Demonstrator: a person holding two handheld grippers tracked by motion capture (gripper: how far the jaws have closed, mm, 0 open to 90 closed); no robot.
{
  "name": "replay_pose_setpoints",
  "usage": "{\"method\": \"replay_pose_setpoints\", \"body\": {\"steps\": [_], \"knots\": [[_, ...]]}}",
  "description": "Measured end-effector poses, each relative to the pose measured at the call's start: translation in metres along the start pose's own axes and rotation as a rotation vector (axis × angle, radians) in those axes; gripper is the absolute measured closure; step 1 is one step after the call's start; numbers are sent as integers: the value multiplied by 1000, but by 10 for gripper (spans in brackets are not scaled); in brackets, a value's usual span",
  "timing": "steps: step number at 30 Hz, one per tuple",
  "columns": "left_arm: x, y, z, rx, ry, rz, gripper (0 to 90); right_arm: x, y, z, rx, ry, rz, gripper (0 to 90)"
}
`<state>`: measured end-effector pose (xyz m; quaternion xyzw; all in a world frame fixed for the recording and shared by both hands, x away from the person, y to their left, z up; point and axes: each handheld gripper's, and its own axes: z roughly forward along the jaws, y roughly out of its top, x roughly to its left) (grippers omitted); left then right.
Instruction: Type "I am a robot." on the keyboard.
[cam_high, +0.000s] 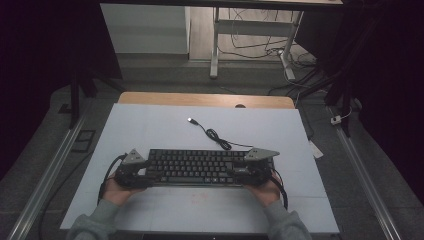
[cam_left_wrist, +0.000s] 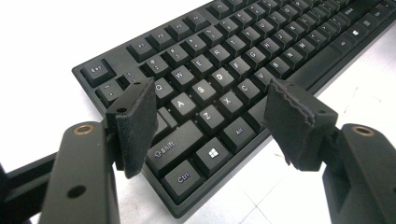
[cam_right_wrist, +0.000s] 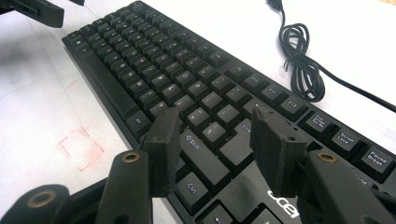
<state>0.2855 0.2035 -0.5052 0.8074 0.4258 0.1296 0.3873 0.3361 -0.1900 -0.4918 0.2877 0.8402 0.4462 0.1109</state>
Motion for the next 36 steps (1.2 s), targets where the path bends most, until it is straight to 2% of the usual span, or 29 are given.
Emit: {"method": "replay_pose_setpoints", "body": {"steps": [11,22,28,36], "knots": [[-6,11,3,-22,-15,11,354,-1,0,1,3,-2,-6,528],[-16,23,12,-33,-49,41,450,-2,0,2,4,0,-4,528],[-22,28,21,-25,-65,61,566,-2,0,2,5,1,-3,527],[-27,31,32,4,-86,93,825,-1,0,2,9,-1,-5,526]]}}
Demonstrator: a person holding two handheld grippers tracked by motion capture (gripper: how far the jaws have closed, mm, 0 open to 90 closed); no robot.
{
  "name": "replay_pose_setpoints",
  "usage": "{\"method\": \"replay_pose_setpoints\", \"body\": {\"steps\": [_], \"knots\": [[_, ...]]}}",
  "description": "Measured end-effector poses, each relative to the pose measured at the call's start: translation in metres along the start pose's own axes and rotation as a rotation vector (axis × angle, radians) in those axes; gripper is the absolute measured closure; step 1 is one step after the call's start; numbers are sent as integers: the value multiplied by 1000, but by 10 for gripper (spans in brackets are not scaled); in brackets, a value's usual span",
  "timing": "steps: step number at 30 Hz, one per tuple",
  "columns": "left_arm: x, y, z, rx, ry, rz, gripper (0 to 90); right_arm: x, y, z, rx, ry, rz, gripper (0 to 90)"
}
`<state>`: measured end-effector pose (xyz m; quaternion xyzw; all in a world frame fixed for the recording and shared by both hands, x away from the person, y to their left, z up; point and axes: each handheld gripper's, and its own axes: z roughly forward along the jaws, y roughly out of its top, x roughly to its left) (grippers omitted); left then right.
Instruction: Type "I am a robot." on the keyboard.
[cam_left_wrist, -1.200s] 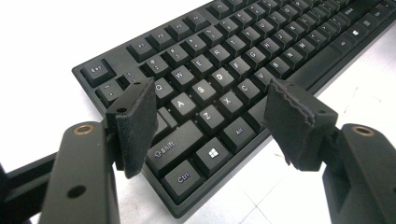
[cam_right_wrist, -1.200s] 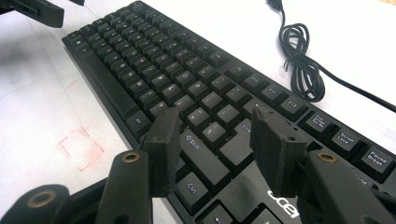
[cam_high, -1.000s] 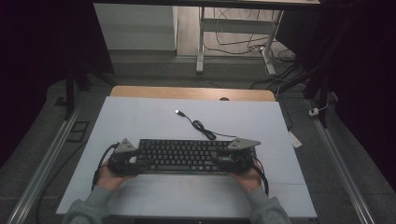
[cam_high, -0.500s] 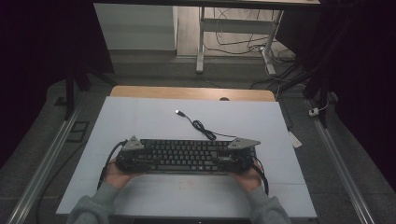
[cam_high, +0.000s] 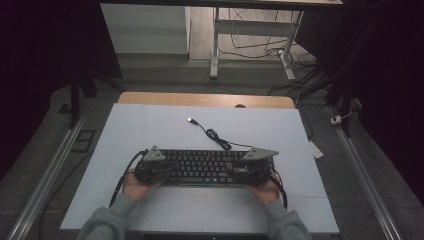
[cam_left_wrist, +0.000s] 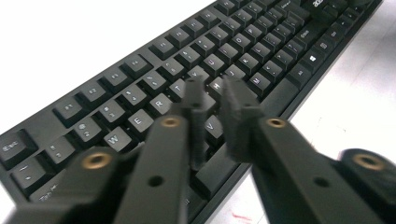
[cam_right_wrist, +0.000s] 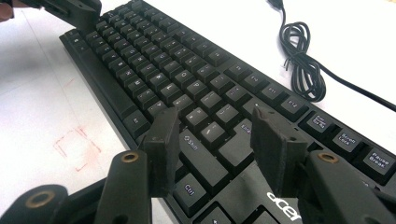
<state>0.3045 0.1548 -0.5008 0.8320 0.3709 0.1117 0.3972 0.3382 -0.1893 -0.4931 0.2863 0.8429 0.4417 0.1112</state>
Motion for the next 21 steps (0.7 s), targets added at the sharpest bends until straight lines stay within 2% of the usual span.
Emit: {"method": "replay_pose_setpoints", "body": {"steps": [3,21], "knots": [[-1,1,4,12,-8,3,886,0,0,0,3,-4,0,526],[-11,9,32,76,-12,46,889,0,-1,3,11,0,1,523]]}}
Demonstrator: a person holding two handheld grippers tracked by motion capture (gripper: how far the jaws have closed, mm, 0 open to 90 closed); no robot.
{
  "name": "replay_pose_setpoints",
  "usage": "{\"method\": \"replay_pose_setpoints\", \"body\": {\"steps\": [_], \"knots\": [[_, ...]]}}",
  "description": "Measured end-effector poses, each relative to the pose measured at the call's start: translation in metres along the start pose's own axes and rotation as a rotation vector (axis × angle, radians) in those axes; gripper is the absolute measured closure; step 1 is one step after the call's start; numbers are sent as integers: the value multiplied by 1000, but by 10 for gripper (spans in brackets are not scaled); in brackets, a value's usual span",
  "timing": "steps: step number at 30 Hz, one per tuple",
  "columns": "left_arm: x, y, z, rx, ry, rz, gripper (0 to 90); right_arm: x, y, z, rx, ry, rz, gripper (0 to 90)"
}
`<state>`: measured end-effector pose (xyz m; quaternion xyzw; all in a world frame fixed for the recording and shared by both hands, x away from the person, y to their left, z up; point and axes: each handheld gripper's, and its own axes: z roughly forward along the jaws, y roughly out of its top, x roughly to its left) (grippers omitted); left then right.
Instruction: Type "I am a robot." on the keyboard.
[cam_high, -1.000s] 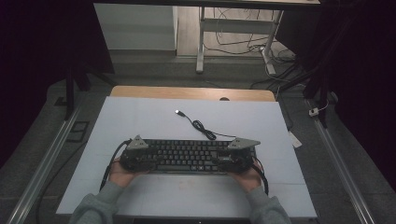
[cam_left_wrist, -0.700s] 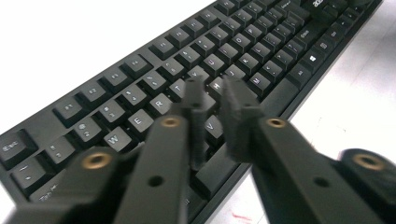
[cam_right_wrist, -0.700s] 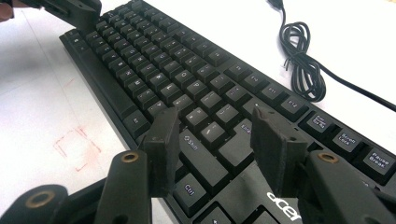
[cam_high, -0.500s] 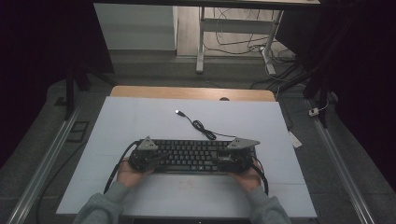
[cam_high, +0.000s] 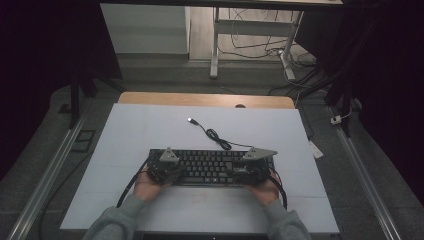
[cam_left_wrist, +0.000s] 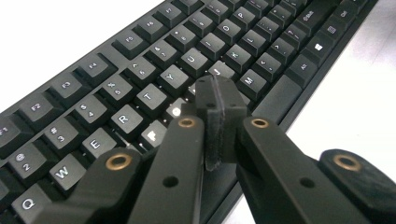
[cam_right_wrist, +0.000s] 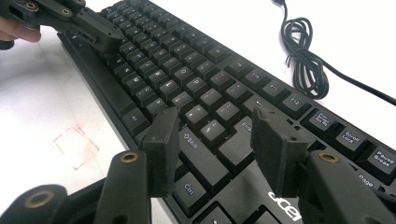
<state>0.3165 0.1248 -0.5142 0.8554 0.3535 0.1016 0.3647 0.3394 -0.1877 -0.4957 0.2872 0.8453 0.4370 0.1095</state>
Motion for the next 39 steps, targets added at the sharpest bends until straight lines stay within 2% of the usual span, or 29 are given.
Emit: {"method": "replay_pose_setpoints", "body": {"steps": [16,21,25,27,32,39], "knots": [[-5,-1,10,41,22,22,890,-1,0,1,1,1,0,521],[-6,0,7,26,25,28,890,-1,0,1,2,0,-1,520],[-4,1,-6,-36,24,12,884,-1,0,0,0,-4,-3,520],[-2,0,-13,-55,30,2,829,-1,0,-1,1,-3,0,520],[4,-6,-28,-95,60,-46,586,-2,0,-2,-3,-4,0,520],[10,-20,-45,-102,54,-83,441,-2,0,-3,-7,-16,-1,520]]}}
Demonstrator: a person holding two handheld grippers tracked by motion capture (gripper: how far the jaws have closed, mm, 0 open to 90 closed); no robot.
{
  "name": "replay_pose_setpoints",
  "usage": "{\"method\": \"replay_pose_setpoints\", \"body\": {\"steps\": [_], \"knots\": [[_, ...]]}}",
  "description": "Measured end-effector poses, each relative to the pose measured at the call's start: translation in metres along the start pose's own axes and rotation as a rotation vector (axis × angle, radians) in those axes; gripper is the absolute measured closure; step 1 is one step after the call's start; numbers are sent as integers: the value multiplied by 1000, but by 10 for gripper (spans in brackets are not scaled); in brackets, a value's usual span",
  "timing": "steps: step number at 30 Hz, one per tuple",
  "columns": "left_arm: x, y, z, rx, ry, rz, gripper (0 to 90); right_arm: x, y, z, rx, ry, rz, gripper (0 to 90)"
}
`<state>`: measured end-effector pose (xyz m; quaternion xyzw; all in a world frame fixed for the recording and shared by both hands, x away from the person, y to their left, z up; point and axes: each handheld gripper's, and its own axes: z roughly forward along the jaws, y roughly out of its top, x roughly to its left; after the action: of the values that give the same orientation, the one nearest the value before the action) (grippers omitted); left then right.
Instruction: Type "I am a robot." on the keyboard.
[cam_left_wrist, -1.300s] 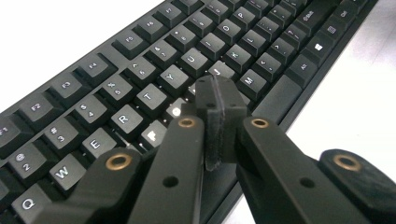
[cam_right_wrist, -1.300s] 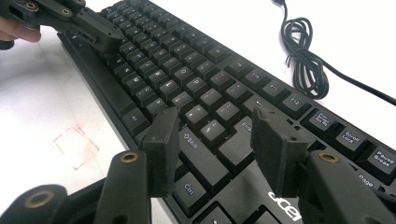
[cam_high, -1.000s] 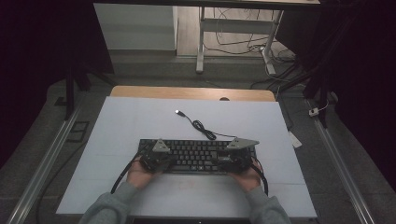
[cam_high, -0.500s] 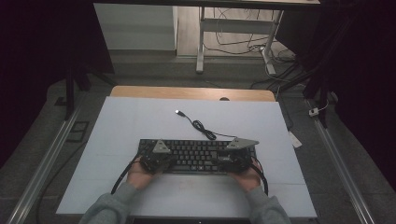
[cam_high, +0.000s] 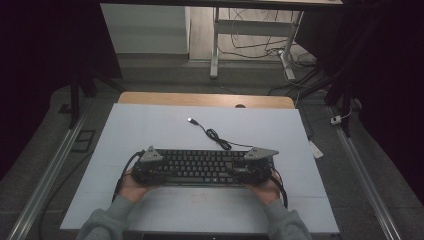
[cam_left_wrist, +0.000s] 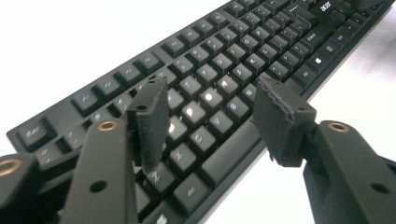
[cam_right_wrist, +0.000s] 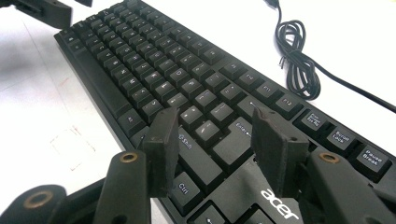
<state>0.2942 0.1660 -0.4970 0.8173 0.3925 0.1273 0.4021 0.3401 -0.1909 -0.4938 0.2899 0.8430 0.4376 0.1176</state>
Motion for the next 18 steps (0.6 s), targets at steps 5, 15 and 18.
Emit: {"method": "replay_pose_setpoints", "body": {"steps": [5,15,18], "knots": [[6,-8,-7,-2,12,-18,400,-1,0,-1,-2,6,4,520],[17,-21,-20,2,26,-49,360,-3,0,-2,-11,1,8,520],[19,-23,-22,2,25,-53,356,-3,0,-3,-13,-2,5,520]]}}
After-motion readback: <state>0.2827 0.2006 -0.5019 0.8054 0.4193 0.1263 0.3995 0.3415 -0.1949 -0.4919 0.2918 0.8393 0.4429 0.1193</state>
